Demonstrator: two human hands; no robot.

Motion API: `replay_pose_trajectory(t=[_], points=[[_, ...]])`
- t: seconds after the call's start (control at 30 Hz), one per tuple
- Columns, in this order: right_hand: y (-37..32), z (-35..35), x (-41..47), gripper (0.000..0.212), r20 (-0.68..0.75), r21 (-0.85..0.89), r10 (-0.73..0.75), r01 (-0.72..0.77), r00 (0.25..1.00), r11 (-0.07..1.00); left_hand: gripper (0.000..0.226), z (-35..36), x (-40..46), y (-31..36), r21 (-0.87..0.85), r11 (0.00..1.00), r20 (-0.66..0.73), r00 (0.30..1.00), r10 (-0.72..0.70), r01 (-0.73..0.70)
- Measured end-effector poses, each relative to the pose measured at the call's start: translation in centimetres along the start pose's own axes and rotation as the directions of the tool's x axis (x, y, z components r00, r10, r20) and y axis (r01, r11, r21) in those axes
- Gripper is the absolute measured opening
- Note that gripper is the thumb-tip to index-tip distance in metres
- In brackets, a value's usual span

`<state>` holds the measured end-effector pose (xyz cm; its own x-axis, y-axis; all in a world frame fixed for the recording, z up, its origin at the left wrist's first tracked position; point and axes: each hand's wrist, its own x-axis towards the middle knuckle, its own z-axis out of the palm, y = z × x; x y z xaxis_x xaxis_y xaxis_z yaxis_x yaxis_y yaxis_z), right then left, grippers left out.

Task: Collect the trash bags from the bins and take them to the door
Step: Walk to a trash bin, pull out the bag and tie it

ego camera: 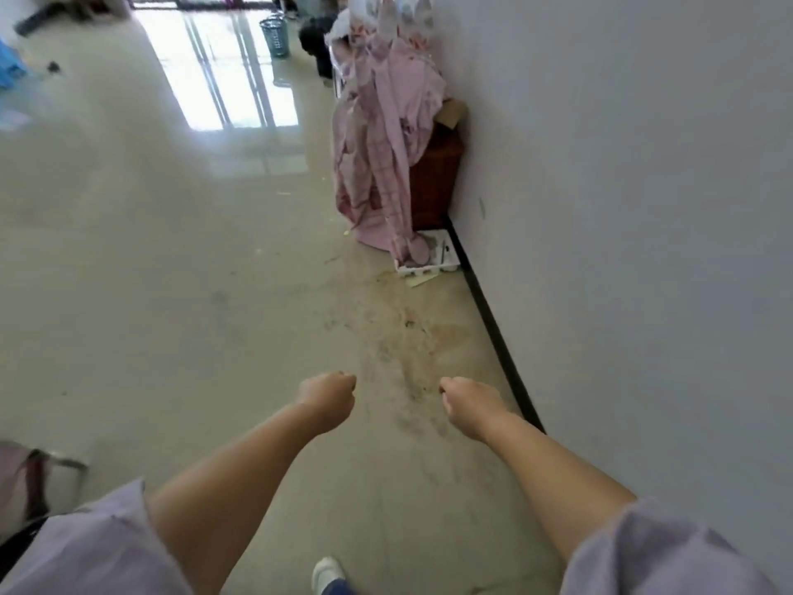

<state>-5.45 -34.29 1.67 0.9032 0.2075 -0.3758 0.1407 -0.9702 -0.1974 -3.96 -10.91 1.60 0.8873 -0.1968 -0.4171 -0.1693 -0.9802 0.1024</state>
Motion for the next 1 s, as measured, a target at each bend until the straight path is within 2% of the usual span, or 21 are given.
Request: replay_pose_trajectory(t=[0.2,0.4,0.7,1.0], points=[[-11.1,-1.1,7.8,0.027,0.053,-0.053,-0.162,0.165,0.985,0.985,0.028,-0.7,0.1,-11.7,-0.037,0.988,0.005,0.989,-0.149,0.149],[-17.4,-2.2,14.4,0.024,0.088,-0.072,-0.243,0.250,0.966,0.966,0.024,-2.3,1.8,-19.2,-0.121,0.966,0.009,0.973,-0.231,0.230],[-18.4,-7.3,27.6,0.028,0.120,-0.151,-0.319,0.335,0.940,0.930,0.027,-6.8,12.1,-23.5,-0.218,0.938,0.000,0.962,-0.275,0.268],[-19.1,-17.4,46.1,0.033,0.232,-0.250,-0.374,0.427,0.898,0.869,0.029,-15.4,23.6,-28.4,-0.287,0.846,-0.056,0.873,-0.484,0.450]])
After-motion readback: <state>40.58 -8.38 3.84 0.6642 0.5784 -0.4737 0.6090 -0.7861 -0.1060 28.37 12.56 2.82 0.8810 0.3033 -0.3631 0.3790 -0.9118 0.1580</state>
